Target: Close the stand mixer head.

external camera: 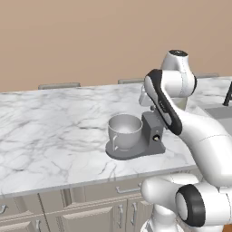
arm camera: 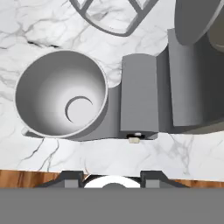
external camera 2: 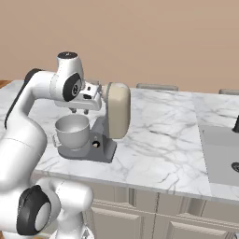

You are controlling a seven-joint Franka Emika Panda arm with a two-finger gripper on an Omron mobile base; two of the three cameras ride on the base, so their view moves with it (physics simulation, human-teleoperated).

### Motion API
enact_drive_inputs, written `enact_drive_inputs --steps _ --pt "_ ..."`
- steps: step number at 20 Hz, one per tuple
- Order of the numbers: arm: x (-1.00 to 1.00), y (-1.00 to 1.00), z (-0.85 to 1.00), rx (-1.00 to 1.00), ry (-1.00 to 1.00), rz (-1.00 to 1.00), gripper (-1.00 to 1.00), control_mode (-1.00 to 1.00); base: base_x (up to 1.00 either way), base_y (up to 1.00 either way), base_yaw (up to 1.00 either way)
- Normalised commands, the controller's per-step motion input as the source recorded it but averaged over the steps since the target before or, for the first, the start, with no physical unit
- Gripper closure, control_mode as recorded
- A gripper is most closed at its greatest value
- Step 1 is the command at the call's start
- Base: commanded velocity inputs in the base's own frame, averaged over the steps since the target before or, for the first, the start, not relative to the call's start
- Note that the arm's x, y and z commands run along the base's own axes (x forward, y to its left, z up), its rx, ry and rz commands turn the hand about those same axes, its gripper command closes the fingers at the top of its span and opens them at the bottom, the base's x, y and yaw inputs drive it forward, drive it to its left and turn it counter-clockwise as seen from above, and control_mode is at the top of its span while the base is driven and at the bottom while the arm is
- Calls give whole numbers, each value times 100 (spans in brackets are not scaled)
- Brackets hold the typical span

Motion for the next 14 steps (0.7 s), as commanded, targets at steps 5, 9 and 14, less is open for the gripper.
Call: enact_drive_inputs --steps 5,9,14 --pt "-17 -20 3 4 -3 0 -100 -100 0 0 0" --pt "-72 -72 22 13 -17 2 -100 -100 0 0 0" --pt "-59 -99 25 18 -20 15 -100 -100 0 0 0"
